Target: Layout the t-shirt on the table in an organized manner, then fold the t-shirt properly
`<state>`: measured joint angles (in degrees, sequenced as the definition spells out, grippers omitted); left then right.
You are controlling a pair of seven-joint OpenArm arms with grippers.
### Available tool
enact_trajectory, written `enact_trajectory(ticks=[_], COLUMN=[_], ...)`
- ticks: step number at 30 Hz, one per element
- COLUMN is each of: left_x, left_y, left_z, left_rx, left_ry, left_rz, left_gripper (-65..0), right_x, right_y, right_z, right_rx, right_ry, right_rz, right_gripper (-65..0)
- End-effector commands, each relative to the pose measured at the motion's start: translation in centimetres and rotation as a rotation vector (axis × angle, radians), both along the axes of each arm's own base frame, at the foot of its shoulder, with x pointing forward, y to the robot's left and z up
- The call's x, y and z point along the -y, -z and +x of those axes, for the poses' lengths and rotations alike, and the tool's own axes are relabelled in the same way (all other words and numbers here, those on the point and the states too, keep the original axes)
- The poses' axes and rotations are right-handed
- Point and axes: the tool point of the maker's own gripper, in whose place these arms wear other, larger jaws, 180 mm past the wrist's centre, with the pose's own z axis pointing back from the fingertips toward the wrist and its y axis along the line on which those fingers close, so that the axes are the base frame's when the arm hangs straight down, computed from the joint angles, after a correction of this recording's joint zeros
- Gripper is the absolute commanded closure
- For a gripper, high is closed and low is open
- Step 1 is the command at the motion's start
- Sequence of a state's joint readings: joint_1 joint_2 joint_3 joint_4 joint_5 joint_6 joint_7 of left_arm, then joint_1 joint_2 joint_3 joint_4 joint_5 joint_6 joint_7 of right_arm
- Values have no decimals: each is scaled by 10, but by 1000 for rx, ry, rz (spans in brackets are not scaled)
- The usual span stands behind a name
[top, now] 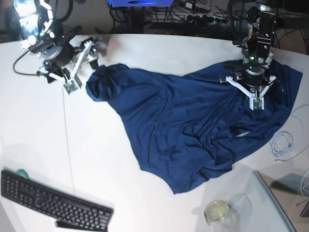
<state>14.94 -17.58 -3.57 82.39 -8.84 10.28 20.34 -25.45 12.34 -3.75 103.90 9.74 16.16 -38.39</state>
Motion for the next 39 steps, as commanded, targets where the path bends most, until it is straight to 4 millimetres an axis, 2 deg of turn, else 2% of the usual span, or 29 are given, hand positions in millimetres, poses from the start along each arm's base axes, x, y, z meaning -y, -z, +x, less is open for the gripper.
enact_trajectory(ticks=[1, 5, 9, 11, 13, 15, 17, 20, 21, 22, 23, 24, 29, 34, 35, 39], left_x=[-10, -20, -26, -28, -33, -43, -57, -78, -85, -92, -99, -103, -108, -107, -107, -107], left_y=[-16, -27, -49, -61, -67, -68, -67, -66, -67, -68, -69, -70, -70, -69, -69, -70], left_z=[10, 12, 12, 14, 11, 4, -7, -28, -34, -39, -45, -48, -56, -54, -54, -53], left_rx=[53, 83, 137, 168, 179, 175, 161, 137, 133, 129, 123, 122, 115, 117, 117, 120], left_ry=[-4, -30, -43, -45, -58, -82, -114, -165, -182, -199, -214, -223, -233, -237, -238, -240], left_rz=[29, 36, 50, 56, 64, 76, 91, 119, 129, 138, 147, 153, 163, 157, 157, 157], left_gripper=[-91, -91, -91, -91, -91, -91, -91, -91, -91, -91, -91, -91, -91, -91, -91, -91], right_x=[-1, -6, -15, -31, -40, -47, -55, -56, -56, -52, -40, -29, -2, -13, -16, -50], right_y=[1, 25, 28, 26, 25, 34, 43, 48, 47, 46, 40, 35, -1, -55, -62, -78], right_z=[4, 6, 14, 16, 23, 20, 17, 13, 7, 2, 1, -3, -11, 8, 14, 37], right_rx=[24, 31, 33, 36, 47, 19, -7, -27, -31, -31, -17, -7, 32, 149, 172, 244], right_ry=[8, 48, 58, 29, 3, -19, -45, -51, -51, -43, -31, -21, -16, -63, -74, -194], right_rz=[25, 77, 97, 121, 128, 131, 132, 128, 129, 126, 110, 95, 30, 24, 25, 57], right_gripper=[-453, -453, -453, -453, -453, -440, -345, -47, 0, 0, -21, -9, -2, -2, -2, -2])
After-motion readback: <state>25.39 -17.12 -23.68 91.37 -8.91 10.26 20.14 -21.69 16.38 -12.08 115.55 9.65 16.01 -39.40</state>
